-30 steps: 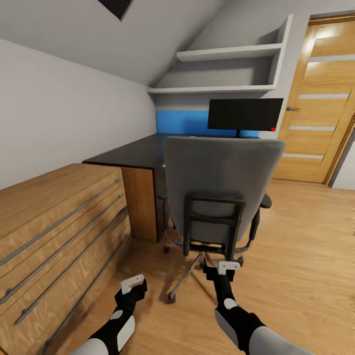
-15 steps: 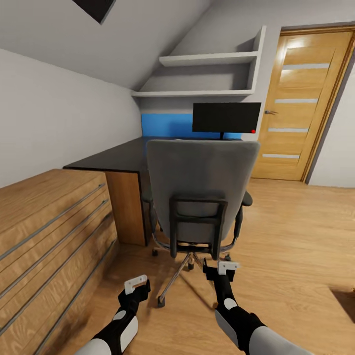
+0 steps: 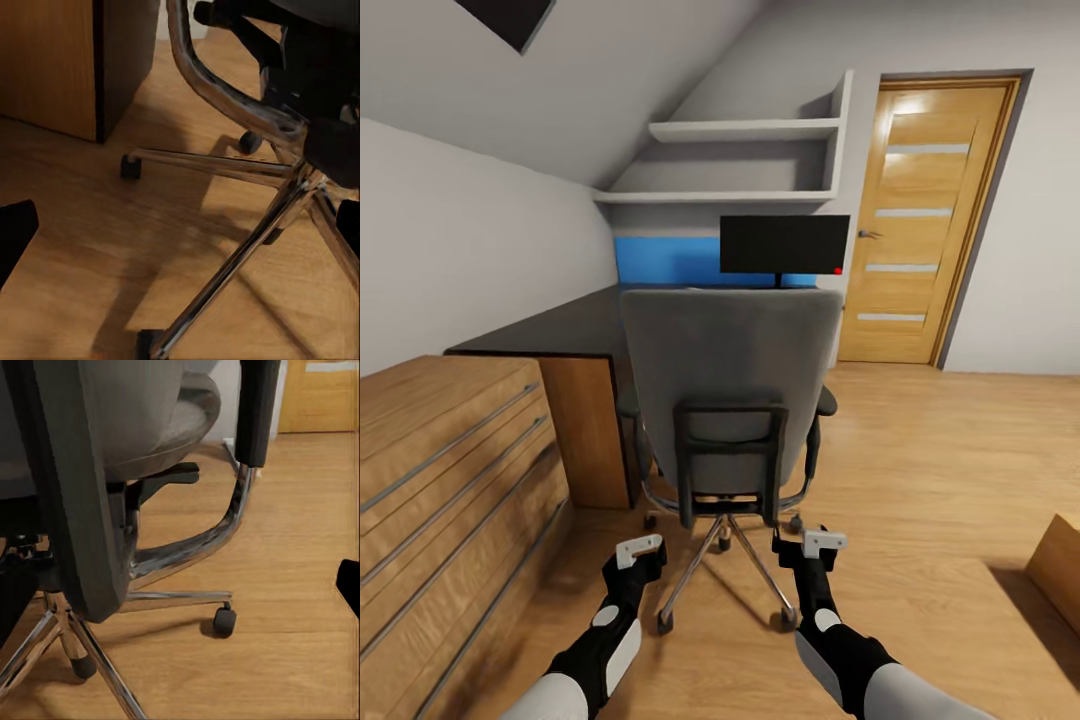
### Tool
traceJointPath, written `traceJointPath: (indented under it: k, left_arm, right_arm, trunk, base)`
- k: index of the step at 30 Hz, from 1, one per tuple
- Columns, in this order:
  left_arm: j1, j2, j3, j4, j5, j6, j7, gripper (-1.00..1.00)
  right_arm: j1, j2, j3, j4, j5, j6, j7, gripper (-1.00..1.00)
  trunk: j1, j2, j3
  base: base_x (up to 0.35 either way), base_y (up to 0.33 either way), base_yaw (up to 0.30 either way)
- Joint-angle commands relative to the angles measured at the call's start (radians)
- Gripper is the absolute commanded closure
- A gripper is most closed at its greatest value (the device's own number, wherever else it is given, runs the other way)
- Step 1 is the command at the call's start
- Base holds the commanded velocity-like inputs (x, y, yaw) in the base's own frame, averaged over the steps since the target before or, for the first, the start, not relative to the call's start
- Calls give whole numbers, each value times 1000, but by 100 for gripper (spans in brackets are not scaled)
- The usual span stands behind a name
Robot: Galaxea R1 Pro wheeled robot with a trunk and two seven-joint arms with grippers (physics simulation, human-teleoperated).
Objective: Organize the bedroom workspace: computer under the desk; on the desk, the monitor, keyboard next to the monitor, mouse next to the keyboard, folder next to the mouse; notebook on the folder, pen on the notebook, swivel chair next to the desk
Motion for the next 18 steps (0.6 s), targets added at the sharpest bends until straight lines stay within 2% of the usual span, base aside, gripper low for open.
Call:
traceJointPath:
  k: [1,6,9,11,14,15,17,18]
  left_arm:
    - [0,0,0,-7,0,-3,3,-100]
    - [0,0,-16,-30,0,-2,-2,-100]
    - [0,0,-50,-36,0,1,3,-100]
    - [0,0,-59,-43,1,15,5,-100]
    - [0,0,-68,-86,2,117,17,-100]
    - [0,0,-71,-124,2,194,26,-100]
    - [0,0,-72,-186,3,282,36,-100]
    - [0,0,-72,-202,3,301,38,-100]
  right_arm:
    - [-1,0,8,1,-5,-3,-8,-100]
    - [-1,0,7,4,-3,-3,-8,-100]
    - [-1,1,7,14,-3,-4,-8,-100]
    - [-1,1,7,17,-3,-4,-8,-100]
    - [-1,1,8,21,-3,-5,-8,-100]
    - [-1,2,9,22,-3,-5,-8,-100]
    - [-1,4,9,22,-3,-5,-8,-100]
    - [-1,5,9,23,-2,-5,-8,-100]
  trunk:
    - [0,0,0]
    - [0,0,4]
    - [0,0,7]
    - [0,0,8]
    - [0,0,10]
    - [0,0,10]
    - [0,0,11]
    - [0,0,11]
  base:
    - [0,0,-196]
    - [0,0,-190]
    - [0,0,-185]
    - [0,0,-179]
    - [0,0,-111]
    - [0,0,-56]
    - [0,0,-37]
    - [0,0,-23]
